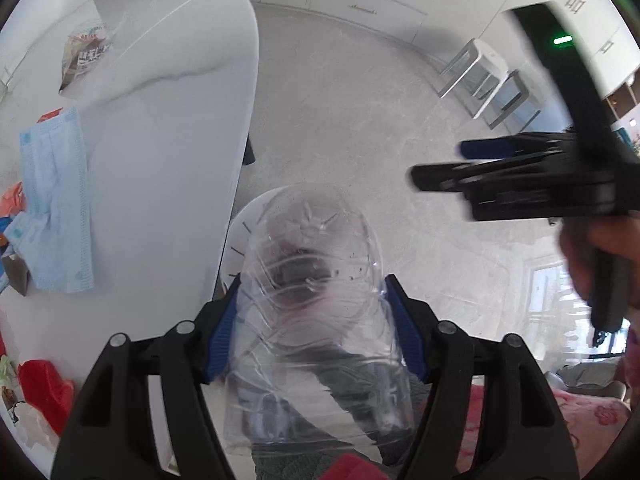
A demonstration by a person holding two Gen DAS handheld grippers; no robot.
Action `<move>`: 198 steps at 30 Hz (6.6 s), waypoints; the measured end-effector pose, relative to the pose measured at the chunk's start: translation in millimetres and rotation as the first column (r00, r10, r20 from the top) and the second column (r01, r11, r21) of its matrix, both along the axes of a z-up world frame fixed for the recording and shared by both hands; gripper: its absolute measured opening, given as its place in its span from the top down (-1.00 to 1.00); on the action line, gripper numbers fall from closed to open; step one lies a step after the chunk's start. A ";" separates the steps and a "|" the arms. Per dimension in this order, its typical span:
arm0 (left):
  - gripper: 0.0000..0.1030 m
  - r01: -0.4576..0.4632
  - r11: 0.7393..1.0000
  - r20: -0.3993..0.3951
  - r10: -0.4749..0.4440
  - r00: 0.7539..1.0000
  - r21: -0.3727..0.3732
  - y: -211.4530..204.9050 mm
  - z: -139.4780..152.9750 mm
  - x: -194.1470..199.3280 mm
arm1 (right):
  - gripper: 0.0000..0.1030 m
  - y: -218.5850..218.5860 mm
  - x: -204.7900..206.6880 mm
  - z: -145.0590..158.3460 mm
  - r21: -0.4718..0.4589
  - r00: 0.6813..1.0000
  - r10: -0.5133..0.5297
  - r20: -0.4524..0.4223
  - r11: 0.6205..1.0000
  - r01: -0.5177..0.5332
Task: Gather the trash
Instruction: 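Drop the clear plastic bottle from the left tool into the wastebasket, then grasp the red crumpled paper with the left tool while the right tool grasps another red paper, then carry both red papers to the wastebasket and open both tools over it, then return both tools to the table and lower the left tool to the green paper ball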
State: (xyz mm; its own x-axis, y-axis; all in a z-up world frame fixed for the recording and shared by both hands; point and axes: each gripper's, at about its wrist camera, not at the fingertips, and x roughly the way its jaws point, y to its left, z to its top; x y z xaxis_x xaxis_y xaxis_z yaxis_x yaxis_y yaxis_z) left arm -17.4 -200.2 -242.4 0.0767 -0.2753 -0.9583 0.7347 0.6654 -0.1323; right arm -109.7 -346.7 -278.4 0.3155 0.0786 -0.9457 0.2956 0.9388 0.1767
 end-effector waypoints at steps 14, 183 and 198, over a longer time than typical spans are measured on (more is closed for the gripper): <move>-0.85 -0.176 0.972 0.113 0.195 0.974 -0.156 62.1 107.4 11.5 | -0.75 33.8 26.8 104.1 -0.055 0.977 0.092 0.194 0.995 -0.083; -0.85 -0.590 0.806 0.181 0.589 0.788 -0.054 266.9 132.2 44.8 | -0.95 189.6 94.7 98.3 -0.059 0.903 0.389 0.181 0.921 -0.385; -0.85 -0.557 0.829 0.191 0.557 0.808 -0.062 338.0 114.1 82.2 | -0.95 259.6 119.0 103.6 -0.069 0.876 0.447 0.183 0.894 -0.442</move>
